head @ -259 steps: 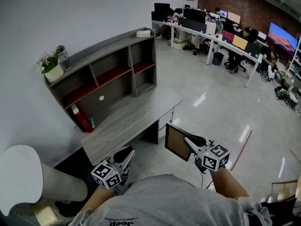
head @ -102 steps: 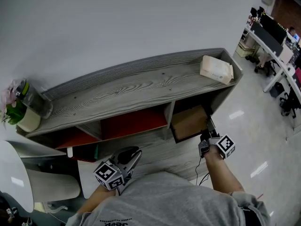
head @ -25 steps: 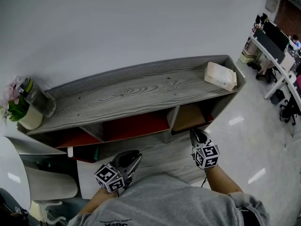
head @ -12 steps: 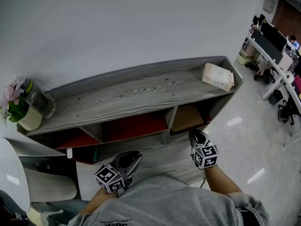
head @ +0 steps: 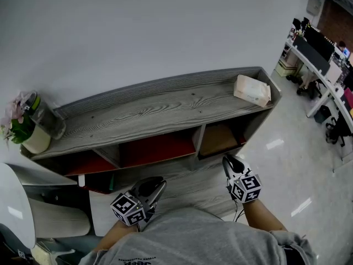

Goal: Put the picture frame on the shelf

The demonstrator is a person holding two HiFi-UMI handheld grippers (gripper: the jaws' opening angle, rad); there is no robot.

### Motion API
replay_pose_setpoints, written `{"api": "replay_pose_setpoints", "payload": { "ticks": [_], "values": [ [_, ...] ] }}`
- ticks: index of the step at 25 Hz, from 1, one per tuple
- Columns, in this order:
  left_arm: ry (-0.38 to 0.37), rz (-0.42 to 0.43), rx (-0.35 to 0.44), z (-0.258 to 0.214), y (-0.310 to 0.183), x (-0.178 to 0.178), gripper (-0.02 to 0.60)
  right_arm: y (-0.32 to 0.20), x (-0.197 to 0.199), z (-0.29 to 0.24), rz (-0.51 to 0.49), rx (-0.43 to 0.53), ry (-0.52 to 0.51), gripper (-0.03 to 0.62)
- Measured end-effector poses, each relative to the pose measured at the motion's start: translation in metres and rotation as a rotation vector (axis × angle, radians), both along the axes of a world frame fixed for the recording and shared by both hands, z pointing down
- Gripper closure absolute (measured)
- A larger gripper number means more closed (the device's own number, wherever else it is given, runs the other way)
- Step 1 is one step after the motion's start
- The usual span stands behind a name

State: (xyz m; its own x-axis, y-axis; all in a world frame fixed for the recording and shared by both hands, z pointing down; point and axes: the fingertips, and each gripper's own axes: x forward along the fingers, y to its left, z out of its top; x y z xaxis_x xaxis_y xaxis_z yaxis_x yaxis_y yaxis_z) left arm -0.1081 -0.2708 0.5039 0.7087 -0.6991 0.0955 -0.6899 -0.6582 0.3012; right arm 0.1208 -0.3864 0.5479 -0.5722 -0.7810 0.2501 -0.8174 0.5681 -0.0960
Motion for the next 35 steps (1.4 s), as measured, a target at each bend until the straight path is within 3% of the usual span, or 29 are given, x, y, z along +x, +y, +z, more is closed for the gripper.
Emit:
{"api": "replay_pose_setpoints", "payload": {
  "ticks": [11, 19, 23, 29, 35],
  "values": [
    [-0.033, -0.010, 0.049, -0.019, -0.001, 0.027, 0.512, 0.015, 0.014, -0.039, -0.130, 0.019, -0.161, 0.549],
    [-0.056, -0.123, 0.074, -0.033, 0.011, 0.037, 0.531, 0.016, 0.019, -0.055, -0.266, 0.012, -0.228, 0.568],
    [-0.055, -0.206, 0.066, -0.033, 0.022, 0.034, 0.545, 0.019, 0.004, -0.068, -0.379, 0.016, -0.252, 0.605],
    [-0.041, -0.295, 0.074, -0.038, 0.035, 0.029, 0.572, 0.035, -0.029, -0.089, -0.566, 0.029, -0.271, 0.605],
    [-0.060, -0.336, 0.132, -0.060, 0.045, -0.003, 0.571, 0.058, -0.069, -0.101, -0.652, 0.055, -0.232, 0.605]
  ]
}}
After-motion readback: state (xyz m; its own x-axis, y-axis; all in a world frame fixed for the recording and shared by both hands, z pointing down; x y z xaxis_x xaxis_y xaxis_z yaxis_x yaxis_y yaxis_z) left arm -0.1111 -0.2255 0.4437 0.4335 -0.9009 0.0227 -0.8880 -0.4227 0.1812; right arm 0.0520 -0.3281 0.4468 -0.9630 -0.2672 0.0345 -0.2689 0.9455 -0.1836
